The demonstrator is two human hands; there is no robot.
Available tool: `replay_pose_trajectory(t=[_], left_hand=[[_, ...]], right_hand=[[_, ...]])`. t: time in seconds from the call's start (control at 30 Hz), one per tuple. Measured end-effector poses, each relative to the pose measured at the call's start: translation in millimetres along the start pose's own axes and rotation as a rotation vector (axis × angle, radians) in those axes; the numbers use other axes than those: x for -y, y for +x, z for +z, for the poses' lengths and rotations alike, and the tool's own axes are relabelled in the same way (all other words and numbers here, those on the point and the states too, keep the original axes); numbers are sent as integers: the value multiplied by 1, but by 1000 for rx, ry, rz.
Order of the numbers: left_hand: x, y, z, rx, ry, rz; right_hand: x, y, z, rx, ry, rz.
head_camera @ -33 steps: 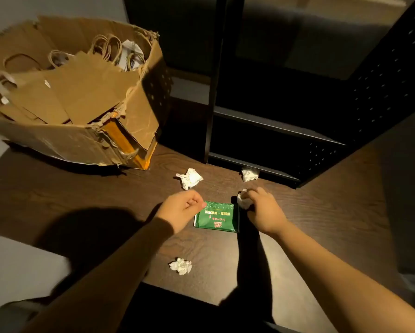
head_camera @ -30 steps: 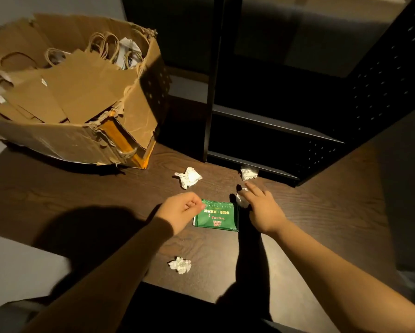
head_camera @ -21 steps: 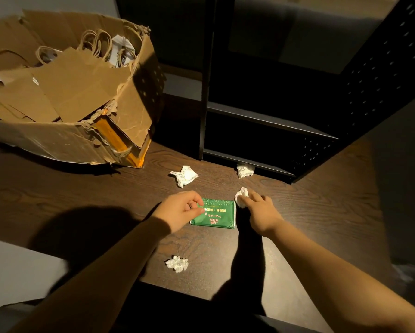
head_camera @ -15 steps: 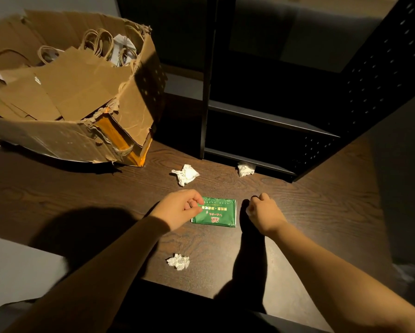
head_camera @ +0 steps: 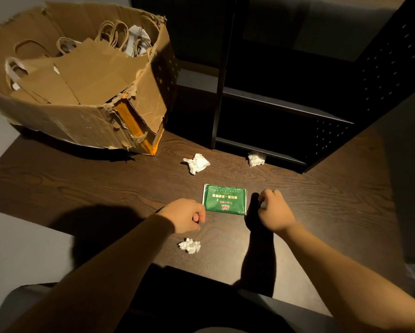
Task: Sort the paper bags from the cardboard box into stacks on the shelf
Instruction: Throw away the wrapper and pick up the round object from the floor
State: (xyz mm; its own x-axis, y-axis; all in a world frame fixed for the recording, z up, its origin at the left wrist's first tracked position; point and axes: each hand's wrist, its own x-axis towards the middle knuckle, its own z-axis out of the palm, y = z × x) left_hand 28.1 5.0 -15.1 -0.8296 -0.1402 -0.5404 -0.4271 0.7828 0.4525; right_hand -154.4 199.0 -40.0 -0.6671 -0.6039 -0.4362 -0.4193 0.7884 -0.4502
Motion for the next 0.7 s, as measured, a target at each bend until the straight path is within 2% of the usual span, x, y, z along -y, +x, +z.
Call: replay_pose_trajectory(t=[0.13, 0.2, 0.33, 0.47, 0.57, 0.7], left_hand=[[0, -5, 9, 154, -66, -53], [3, -8, 15, 219, -25, -74], [7, -14, 30, 205, 121, -76], [5, -13, 32, 24, 5, -61], [-6, -3, 8, -145, -139, -65], [-14, 22, -28, -286, -191, -112]], right_hand=[[10, -6, 6, -2, -7, -61], [12, -8, 8, 5, -7, -81], [15, -10, 9, 13, -10, -98], [16, -10, 7, 13, -14, -139], [17, -4, 0, 14, -28, -159], [21, 14, -13, -46, -28, -146]])
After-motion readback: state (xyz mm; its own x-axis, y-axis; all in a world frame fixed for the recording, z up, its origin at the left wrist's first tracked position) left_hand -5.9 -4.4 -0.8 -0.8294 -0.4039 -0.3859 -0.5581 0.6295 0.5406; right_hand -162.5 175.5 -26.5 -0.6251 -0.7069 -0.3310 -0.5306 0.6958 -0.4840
